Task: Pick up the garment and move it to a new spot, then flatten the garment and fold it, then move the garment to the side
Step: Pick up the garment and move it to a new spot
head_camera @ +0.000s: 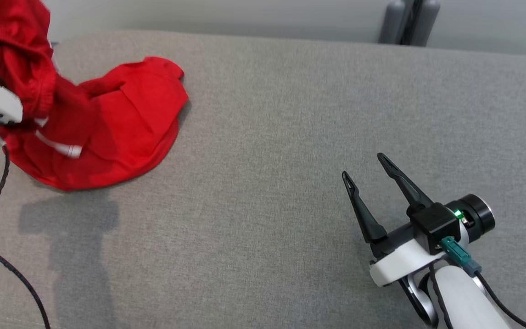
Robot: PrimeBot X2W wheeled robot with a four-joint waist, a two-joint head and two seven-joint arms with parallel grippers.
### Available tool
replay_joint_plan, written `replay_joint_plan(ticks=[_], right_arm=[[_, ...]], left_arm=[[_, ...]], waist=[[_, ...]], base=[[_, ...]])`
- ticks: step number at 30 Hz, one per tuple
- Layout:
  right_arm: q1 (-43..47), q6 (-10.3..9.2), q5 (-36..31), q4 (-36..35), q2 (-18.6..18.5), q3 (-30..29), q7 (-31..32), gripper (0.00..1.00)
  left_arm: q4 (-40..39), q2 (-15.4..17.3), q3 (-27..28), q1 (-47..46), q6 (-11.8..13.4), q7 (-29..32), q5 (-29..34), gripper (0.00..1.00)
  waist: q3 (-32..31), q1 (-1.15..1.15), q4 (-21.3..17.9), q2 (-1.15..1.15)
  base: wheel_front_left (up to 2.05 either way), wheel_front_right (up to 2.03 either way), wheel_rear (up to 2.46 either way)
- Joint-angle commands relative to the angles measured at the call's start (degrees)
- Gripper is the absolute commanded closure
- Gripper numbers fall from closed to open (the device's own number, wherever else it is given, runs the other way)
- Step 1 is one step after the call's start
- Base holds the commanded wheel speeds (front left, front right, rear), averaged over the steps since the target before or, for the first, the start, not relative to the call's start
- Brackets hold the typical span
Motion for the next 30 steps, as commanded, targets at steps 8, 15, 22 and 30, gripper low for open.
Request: replay_joint_plan(ticks=[8, 15, 22, 30], right_arm=[[3.0, -0.01, 0.8, 0.1, 0.3, -3.3, -0.1, 0.0], [3.5, -0.01, -0.3, -0.4, 0.5, -7.6, -0.1, 0.0], [3.9, -0.02, -0.5, -1.1, 0.5, -11.3, -0.1, 0.0], [2.5, -0.02, 0.8, -2.2, 0.5, -11.5, -0.1, 0.0]], left_arm=[[-17.4, -5.0, 1.0, 4.5, 0.5, -1.1, 2.0, 1.0], [-27.2, -12.3, -4.4, 11.3, -0.2, -0.3, 2.2, 1.0], [-25.7, -18.1, -10.1, 15.6, 1.2, 0.5, 1.2, 1.0], [-15.7, -19.6, -16.4, 14.9, 6.1, -1.1, 4.2, 1.0]], waist=[[-8.4, 0.0, -1.7, 0.0], [-10.7, 0.0, -9.5, 0.0], [-9.7, 0.0, -19.6, 0.0], [-5.8, 0.0, -31.2, 0.0]], base=[[0.0, 0.0, 0.0], [0.0, 0.0, 0.0], [0.0, 0.0, 0.0], [0.0, 0.0, 0.0]])
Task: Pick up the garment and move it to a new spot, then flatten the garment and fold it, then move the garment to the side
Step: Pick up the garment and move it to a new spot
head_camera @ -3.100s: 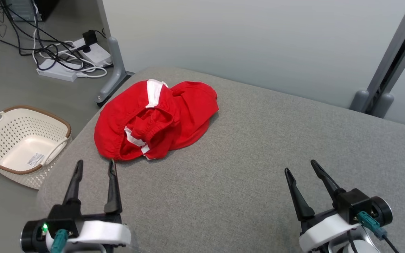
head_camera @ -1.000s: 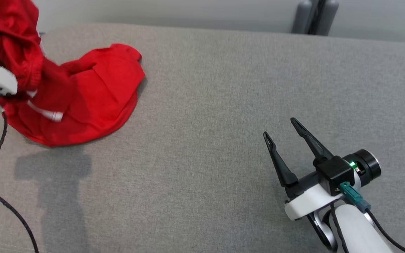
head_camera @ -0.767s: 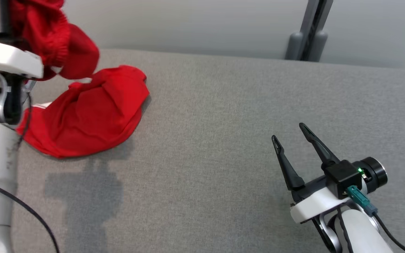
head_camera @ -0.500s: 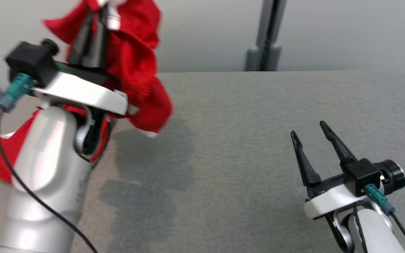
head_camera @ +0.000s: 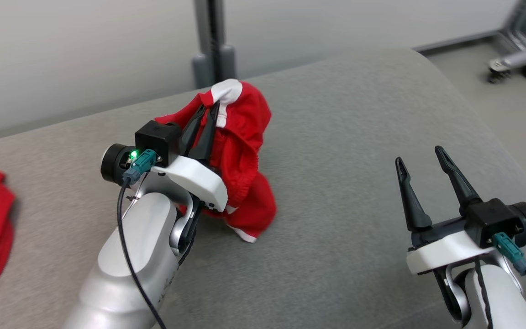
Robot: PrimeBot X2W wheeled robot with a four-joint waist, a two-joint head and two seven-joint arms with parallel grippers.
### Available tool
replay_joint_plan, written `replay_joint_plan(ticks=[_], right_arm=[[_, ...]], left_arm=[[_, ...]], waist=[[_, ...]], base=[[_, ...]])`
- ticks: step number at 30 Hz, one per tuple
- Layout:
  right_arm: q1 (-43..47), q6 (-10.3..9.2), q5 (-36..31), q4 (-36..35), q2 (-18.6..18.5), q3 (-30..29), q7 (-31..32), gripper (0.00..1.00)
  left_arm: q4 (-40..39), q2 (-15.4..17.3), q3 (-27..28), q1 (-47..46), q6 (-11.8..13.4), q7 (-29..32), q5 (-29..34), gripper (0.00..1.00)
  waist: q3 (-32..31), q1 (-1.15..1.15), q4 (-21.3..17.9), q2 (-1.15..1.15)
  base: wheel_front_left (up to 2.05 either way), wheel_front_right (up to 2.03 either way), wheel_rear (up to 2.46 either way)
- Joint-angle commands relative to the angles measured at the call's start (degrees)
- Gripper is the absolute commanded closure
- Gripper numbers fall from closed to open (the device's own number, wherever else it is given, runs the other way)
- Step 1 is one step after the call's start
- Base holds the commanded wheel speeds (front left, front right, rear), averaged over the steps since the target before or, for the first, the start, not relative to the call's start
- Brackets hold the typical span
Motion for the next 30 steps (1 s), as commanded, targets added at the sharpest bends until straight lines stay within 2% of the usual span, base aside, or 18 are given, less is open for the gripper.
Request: replay_joint_plan(ticks=[1, 5, 6, 7, 10, 12, 17, 21, 22, 24, 25, 30], right_arm=[[-0.9, -0.02, 0.7, -0.4, -0.1, 0.4, -0.1, 0.0], [-1.5, -0.02, 2.3, -0.7, -0.1, 1.0, -0.1, 0.0], [-1.5, -0.02, 2.5, -0.7, -0.1, 1.1, -0.1, 0.0], [-1.5, -0.02, 2.7, -0.7, -0.1, 1.3, -0.1, 0.0], [-0.9, -0.02, 2.7, -0.5, -0.1, 1.0, -0.1, 0.0], [-0.7, -0.02, 2.6, -0.6, -0.1, 0.9, -0.1, 0.0], [0.3, -0.02, 1.5, -0.5, -0.2, 0.5, -0.1, 0.0], [1.3, -0.02, 0.6, -0.2, -0.2, 0.6, -0.1, 0.0], [1.3, -0.02, 0.6, -0.2, -0.2, 0.6, -0.1, 0.0], [2.0, -0.02, 0.4, -0.1, -0.1, 0.5, -0.1, 0.0], [2.6, -0.02, 0.1, 0.0, -0.2, 0.6, -0.1, 0.0], [3.5, -0.02, -0.1, 0.4, -0.2, 1.2, -0.1, 0.0]], left_arm=[[1.5, 0.4, -0.8, -1.3, 1.2, -0.4, 0.1, 1.0], [4.8, 0.4, -4.5, -1.0, 3.1, -0.4, -1.5, 1.0], [5.2, 0.4, -5.7, -0.9, 3.2, -0.4, -2.1, 0.26], [5.6, 0.4, -6.6, -0.8, 3.2, -0.4, -3.0, 0.0], [4.9, 0.4, -9.6, -0.7, 3.2, -0.5, -5.5, 0.0], [3.5, 0.5, -8.7, -0.7, 3.8, -0.4, -5.9, 0.0], [-1.2, 0.5, -2.9, 0.9, 4.6, -0.5, -1.8, 0.0], [-6.7, 2.4, 2.6, 4.4, 4.5, -0.4, 3.9, 0.0], [-6.7, 2.4, 2.6, 4.4, 4.5, -0.4, 3.9, 0.0], [-9.1, 3.3, 4.9, 7.2, 4.1, -0.4, 6.2, 0.0], [-11.6, 4.0, 7.0, 9.9, 3.5, -0.4, 7.9, 0.0], [-16.9, 5.1, 11.0, 16.9, 1.8, -0.4, 10.2, 0.0]], waist=[[3.4, 0.0, -7.1, 0.0], [5.2, 0.0, -10.8, 0.0], [5.5, 0.0, -11.4, 0.0], [5.6, 0.0, -11.8, 0.0], [5.1, 0.0, -11.8, 0.0], [4.5, 0.0, -10.8, 0.0], [2.1, 0.0, -6.1, 0.0], [-0.3, 0.0, -1.3, 0.0], [-0.3, 0.0, -1.3, 0.0], [-1.3, 0.0, 1.3, 0.0], [-2.0, 0.0, 3.7, 0.0], [-3.0, 0.0, 7.6, 0.0]], base=[[0.0, 0.0, 0.0], [0.0, 0.0, 0.0], [0.0, 0.0, 0.0], [0.0, 0.0, 0.0], [0.0, 0.0, 0.0], [0.0, 0.0, 0.0], [0.0, 0.0, 0.0], [0.0, 0.0, 0.0], [0.0, 0.0, 0.0], [0.0, 0.0, 0.0], [0.0, 0.0, 0.0], [0.0, 0.0, 0.0]])
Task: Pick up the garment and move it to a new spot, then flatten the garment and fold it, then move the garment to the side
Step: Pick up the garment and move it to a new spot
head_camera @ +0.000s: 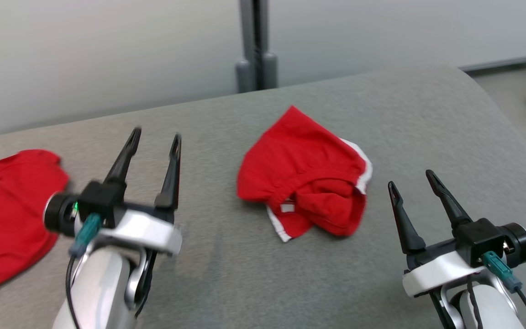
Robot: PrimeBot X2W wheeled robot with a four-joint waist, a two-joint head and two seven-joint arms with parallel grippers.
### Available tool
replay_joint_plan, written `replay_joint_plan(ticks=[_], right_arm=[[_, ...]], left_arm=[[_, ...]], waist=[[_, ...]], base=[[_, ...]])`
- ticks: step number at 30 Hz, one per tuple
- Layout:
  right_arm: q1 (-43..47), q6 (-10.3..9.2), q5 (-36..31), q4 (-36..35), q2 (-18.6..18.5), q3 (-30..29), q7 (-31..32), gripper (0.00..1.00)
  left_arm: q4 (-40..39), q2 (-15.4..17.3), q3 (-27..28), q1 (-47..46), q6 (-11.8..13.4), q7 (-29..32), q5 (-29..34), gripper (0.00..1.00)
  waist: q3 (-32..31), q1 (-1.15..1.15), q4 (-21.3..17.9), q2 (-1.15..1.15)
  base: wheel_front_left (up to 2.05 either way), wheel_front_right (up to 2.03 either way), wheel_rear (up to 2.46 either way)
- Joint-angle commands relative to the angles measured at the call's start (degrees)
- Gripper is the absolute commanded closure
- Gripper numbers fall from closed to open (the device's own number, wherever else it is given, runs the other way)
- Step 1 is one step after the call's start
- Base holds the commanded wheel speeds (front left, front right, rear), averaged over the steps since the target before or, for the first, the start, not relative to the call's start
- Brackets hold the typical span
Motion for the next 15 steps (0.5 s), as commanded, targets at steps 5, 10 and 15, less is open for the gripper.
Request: replay_joint_plan(ticks=[5, 10, 15], right_arm=[[1.3, -0.02, -0.4, 0.2, -0.3, -0.4, -0.1, 0.0], [2.0, -0.02, -0.4, 0.5, -0.4, -0.7, -0.1, 0.0], [2.0, -0.02, 0.1, 0.8, -0.4, -0.8, -0.1, 0.0]], left_arm=[[-4.8, -0.5, 3.7, 8.4, -1.6, -0.2, 2.8, 0.0], [-8.6, -2.7, 6.5, 14.4, -1.8, -0.2, 4.7, 0.0], [-10.9, -4.1, 7.6, 17.0, -0.7, -0.2, 5.2, 0.0]], waist=[[-2.2, 0.0, 6.9, 0.0], [-2.5, 0.0, 9.1, 0.0], [-2.5, 0.0, 10.2, 0.0]], base=[[0.0, 0.0, 0.0], [0.0, 0.0, 0.0], [0.0, 0.0, 0.0]])
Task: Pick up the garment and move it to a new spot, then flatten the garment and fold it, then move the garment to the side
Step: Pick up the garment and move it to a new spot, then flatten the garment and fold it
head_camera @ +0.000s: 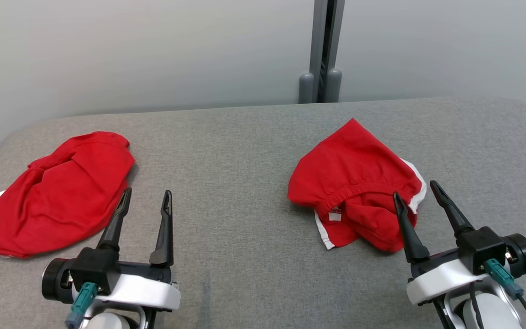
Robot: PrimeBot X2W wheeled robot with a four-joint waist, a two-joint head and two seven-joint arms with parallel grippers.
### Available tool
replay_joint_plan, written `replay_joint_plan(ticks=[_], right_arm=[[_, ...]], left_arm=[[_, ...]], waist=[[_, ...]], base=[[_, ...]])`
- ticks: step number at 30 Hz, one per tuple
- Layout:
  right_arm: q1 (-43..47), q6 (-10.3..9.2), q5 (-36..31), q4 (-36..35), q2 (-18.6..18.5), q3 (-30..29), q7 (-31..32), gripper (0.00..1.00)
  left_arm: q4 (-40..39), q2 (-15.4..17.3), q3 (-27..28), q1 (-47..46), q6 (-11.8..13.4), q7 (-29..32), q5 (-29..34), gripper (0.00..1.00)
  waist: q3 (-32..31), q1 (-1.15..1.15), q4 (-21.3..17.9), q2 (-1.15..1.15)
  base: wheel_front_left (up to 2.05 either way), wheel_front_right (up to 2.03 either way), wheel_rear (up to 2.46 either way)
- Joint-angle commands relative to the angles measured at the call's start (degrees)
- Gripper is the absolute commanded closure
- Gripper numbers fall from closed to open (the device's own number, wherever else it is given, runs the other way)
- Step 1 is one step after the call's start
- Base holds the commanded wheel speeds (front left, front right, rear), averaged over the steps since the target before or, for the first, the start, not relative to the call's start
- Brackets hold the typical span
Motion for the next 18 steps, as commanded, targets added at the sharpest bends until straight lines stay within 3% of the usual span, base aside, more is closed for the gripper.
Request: replay_joint_plan(ticks=[1, 11, 18], right_arm=[[0.3, -0.02, 0.3, 0.0, -0.3, -0.3, -0.1, 0.0], [0.1, -0.02, 0.4, 0.5, -0.2, 0.1, -0.1, 0.0], [0.5, -0.02, 0.4, 0.6, -0.2, 0.0, -0.1, 0.0]], left_arm=[[-0.6, -0.1, -0.2, 0.3, 0.4, -0.2, 0.7, 0.0], [0.0, -0.2, -2.1, 0.8, 2.4, -0.2, -1.5, 0.0], [0.3, -0.2, -2.4, 0.8, 2.4, -0.2, -1.3, 0.0]], waist=[[0.0, 0.0, 0.3, 0.0], [0.0, 0.0, 1.1, 0.0], [0.3, 0.0, 1.9, 0.0]], base=[[0.0, 0.0, 0.0], [0.0, 0.0, 0.0], [0.0, 0.0, 0.0]])
